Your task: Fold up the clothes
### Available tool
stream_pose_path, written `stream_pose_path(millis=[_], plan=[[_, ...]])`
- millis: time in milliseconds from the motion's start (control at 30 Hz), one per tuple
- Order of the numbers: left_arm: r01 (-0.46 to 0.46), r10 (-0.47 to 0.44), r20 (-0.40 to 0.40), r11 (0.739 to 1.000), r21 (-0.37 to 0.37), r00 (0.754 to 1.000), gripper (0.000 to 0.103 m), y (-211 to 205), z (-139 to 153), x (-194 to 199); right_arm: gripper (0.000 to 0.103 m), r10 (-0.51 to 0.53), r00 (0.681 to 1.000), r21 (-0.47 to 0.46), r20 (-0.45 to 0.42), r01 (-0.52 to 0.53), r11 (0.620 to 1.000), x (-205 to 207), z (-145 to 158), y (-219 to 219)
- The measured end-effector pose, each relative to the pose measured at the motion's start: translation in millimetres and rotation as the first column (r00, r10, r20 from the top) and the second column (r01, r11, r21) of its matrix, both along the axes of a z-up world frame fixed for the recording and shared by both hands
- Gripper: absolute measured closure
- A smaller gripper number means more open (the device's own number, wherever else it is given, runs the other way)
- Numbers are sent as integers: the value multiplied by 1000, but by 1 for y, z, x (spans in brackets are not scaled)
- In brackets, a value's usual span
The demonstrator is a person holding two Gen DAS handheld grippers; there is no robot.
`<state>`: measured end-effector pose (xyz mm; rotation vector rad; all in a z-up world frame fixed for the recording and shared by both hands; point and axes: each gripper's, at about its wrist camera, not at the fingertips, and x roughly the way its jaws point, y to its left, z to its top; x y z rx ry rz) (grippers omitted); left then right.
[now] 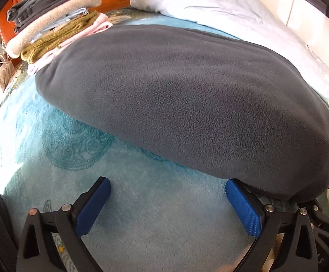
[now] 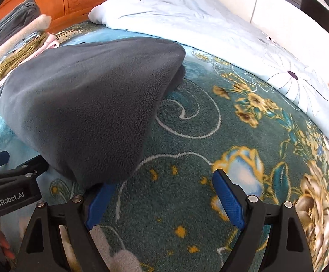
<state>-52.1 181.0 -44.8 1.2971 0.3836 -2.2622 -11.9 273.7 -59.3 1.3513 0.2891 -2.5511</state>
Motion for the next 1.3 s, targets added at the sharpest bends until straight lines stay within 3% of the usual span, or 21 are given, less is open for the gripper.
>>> stream_pose_path(millis=[167,433,733,1300], plan=[[-8,6,-33,999,-39,999,0,5,2,3,8,-21,1000,-20,-6,20,1000,-1,-4,2],[-27,24,-39,995,-96,999,0,23,4,-11,6,-27,1000,-41,-11,27,999,-5,-8,5],[-43,41,-56,998,-48,998,0,18,-15,1,5,-39,999,-34,-17,38,999,-4,-8,4],[-42,39,-65,998,-54,997,0,28,-9,13,5,-57,998,-56,-19,55,997,-2,-8,11]])
